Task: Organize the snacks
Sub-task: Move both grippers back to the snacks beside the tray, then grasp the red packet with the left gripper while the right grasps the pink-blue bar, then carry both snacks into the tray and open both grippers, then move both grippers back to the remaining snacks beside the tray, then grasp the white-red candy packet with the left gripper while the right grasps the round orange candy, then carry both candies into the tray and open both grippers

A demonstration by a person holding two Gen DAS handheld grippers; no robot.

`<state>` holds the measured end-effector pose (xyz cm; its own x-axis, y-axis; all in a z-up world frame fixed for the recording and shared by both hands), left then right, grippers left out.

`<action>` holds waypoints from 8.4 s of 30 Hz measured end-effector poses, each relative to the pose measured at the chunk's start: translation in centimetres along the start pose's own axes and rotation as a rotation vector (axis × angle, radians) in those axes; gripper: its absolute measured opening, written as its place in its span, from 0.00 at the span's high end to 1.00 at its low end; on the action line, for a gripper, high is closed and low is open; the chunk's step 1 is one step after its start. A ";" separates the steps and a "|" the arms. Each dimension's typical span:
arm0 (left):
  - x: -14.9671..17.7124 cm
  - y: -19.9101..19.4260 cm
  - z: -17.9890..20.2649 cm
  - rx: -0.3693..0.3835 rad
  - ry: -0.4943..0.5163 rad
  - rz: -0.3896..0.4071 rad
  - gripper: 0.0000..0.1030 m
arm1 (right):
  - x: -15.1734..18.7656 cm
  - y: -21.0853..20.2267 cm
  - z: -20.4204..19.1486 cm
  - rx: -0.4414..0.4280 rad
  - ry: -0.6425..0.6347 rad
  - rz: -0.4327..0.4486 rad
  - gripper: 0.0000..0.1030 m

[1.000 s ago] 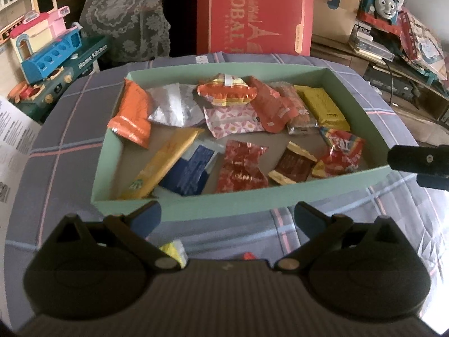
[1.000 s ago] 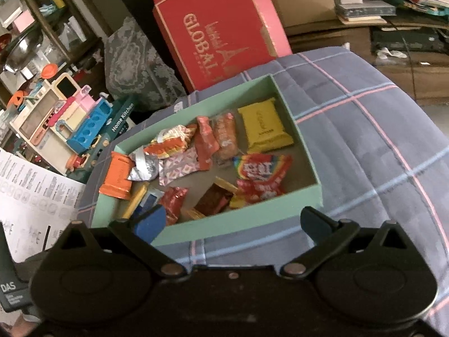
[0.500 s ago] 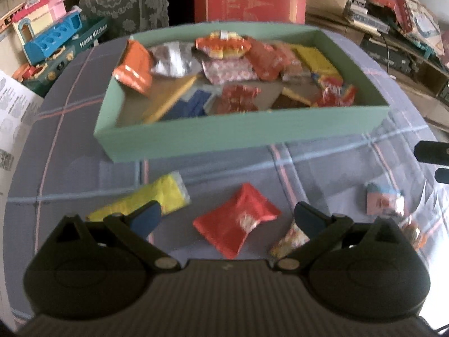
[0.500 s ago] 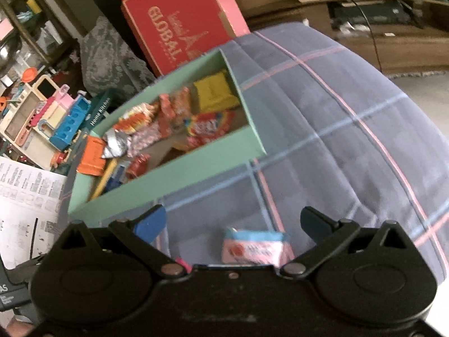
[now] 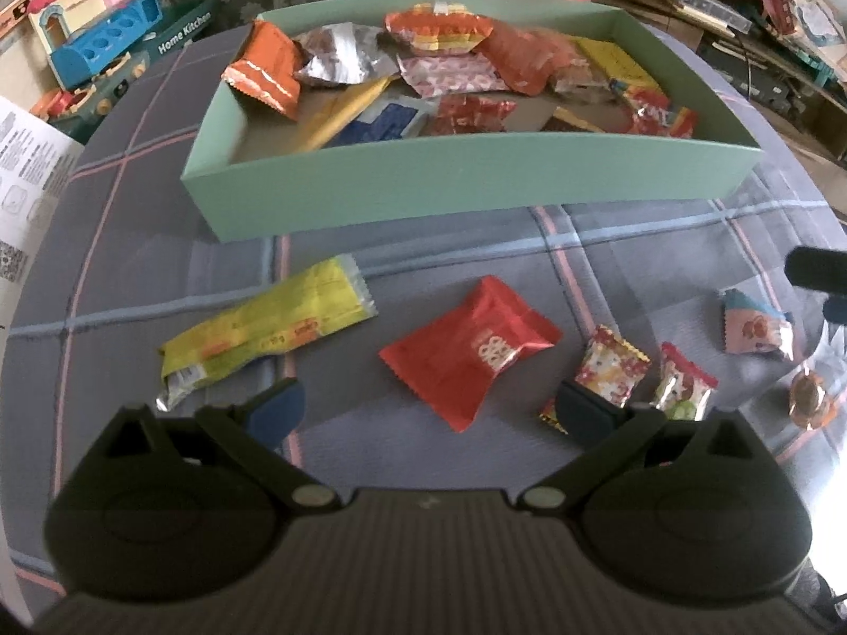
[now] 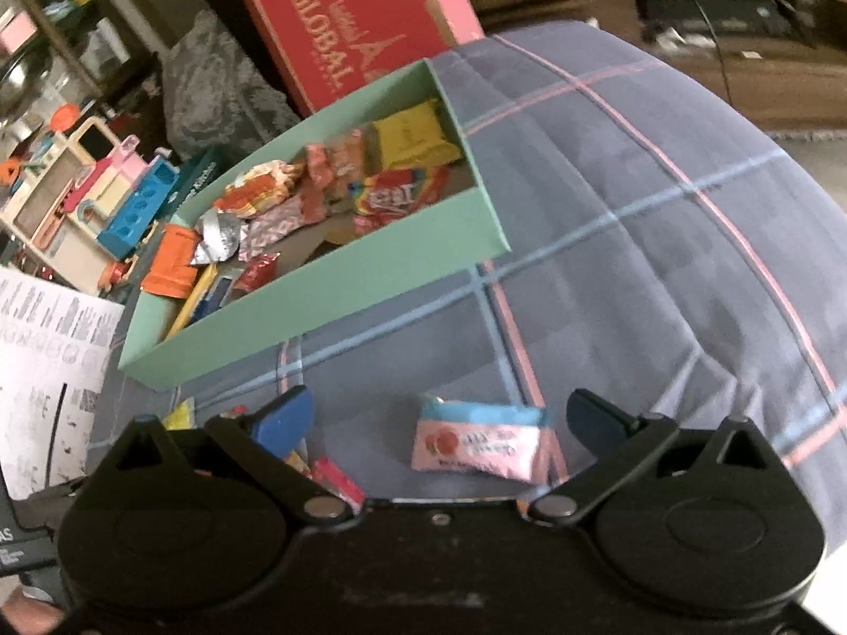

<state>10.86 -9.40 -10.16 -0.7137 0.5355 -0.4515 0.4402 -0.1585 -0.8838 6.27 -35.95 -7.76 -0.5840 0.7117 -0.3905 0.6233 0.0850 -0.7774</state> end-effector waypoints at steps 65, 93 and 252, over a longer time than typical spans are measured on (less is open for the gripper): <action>-5.3 -4.3 -2.2 0.097 0.027 0.217 0.66 | -0.2 -1.0 -6.8 -0.055 -0.224 0.076 0.69; -18.7 4.9 0.1 0.067 0.050 0.181 0.37 | -11.3 7.5 -12.1 -0.103 -0.115 0.088 0.54; -10.1 0.7 -13.1 -0.134 -0.134 0.247 0.00 | -7.1 10.7 -19.7 -0.127 -0.143 -0.014 0.00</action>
<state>25.50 -4.04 -4.59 -0.6378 0.3791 -0.6705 0.6708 -0.1544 -0.7254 27.30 -26.38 -3.59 -0.6558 0.6039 -0.4530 0.6696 0.1882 -0.7185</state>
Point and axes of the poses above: each gripper's, at about its wrist camera, not at the fingertips, and y roughly the way its jaws point, z to its right, x to its underside, the point moved 5 cm from there along y, roughly the way its jaws point, and after that the axes turned 15 degrees about y, right-handed, at the moved point
